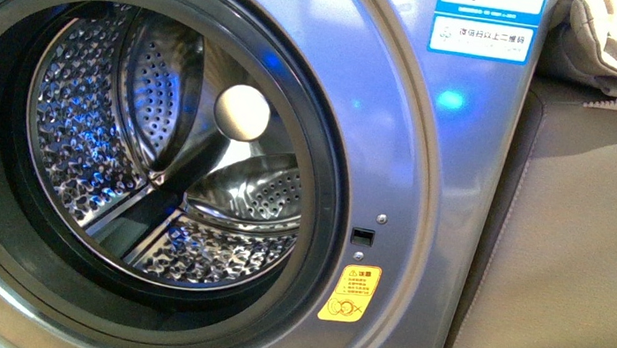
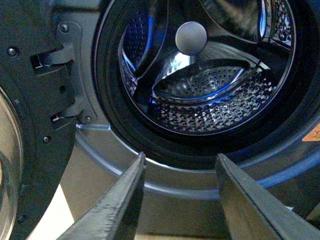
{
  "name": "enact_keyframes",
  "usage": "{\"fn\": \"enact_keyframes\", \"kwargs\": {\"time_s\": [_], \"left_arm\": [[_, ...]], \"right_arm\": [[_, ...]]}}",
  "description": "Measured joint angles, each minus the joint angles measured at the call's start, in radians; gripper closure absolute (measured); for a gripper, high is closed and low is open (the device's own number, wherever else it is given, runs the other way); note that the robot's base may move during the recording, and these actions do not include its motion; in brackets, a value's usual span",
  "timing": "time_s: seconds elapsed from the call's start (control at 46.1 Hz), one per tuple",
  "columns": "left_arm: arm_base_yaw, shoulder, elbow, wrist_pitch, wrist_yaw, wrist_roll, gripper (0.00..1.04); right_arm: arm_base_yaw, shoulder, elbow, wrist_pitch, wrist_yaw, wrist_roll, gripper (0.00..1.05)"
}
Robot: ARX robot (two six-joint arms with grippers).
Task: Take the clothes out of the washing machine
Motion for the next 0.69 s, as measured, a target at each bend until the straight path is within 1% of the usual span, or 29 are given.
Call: {"fn": "enact_keyframes", "kwargs": {"time_s": [0.087,0.13,0.152,0.239,0.26,0.282,0.304,0.412,0.499,0.694], "left_arm": [[0.000,0.000,0.000,0.000,0.000,0.000,0.38],[0.000,0.000,0.000,0.000,0.000,0.000,0.31],[0.000,0.000,0.000,0.000,0.000,0.000,0.29],[0.000,0.000,0.000,0.000,0.000,0.000,0.13],[0.000,0.000,0.000,0.000,0.000,0.000,0.11],[0.000,0.000,0.000,0.000,0.000,0.000,0.06],[0.000,0.000,0.000,0.000,0.000,0.001,0.05],[0.000,0.000,0.000,0.000,0.000,0.001,0.07],[0.000,0.000,0.000,0.000,0.000,0.001,0.07],[0.000,0.000,0.000,0.000,0.000,0.001,0.07]], "right_arm": [[0.000,0.000,0.000,0.000,0.000,0.000,0.56],[0.000,0.000,0.000,0.000,0.000,0.000,0.51],[0.000,0.000,0.000,0.000,0.000,0.000,0.47],[0.000,0.000,0.000,0.000,0.000,0.000,0.33],[0.000,0.000,0.000,0.000,0.000,0.000,0.30],[0.000,0.000,0.000,0.000,0.000,0.000,0.26],[0.000,0.000,0.000,0.000,0.000,0.000,0.23],[0.000,0.000,0.000,0.000,0.000,0.001,0.06],[0.000,0.000,0.000,0.000,0.000,0.000,0.08],[0.000,0.000,0.000,0.000,0.000,0.000,0.08]]}}
